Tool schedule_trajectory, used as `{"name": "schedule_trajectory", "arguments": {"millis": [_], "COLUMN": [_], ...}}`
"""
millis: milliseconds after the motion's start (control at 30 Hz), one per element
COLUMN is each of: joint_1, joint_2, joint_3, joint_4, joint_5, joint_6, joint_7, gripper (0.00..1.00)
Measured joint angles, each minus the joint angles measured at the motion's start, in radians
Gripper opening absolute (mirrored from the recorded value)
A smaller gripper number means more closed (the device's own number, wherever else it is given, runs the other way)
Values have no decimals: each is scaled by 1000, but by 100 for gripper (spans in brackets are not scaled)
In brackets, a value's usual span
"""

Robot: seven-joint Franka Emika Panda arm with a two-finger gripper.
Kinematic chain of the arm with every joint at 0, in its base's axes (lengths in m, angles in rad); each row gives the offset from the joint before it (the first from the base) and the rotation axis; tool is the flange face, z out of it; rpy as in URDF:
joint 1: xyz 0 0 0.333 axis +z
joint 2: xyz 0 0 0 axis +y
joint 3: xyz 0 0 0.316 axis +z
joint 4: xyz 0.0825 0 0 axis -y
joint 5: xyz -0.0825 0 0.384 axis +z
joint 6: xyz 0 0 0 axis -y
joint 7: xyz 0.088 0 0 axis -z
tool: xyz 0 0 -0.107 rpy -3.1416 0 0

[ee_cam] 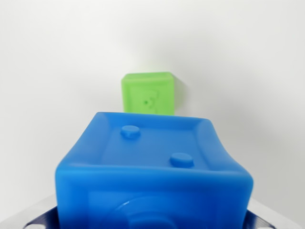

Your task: Stack cube

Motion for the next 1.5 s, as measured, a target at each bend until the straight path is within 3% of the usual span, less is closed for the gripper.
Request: {"name": "schedule_trajectory", "arguments": {"millis": [133, 433, 1500], "joint_1": [6, 5, 7], "joint_2": [5, 82, 298], "joint_3": [0, 0, -16], "joint_4": [-6, -22, -30], "joint_5": [0, -9, -90], "joint_6": [11, 95, 315], "joint_7": [-1, 5, 63], "gripper": [0, 0, 0]}}
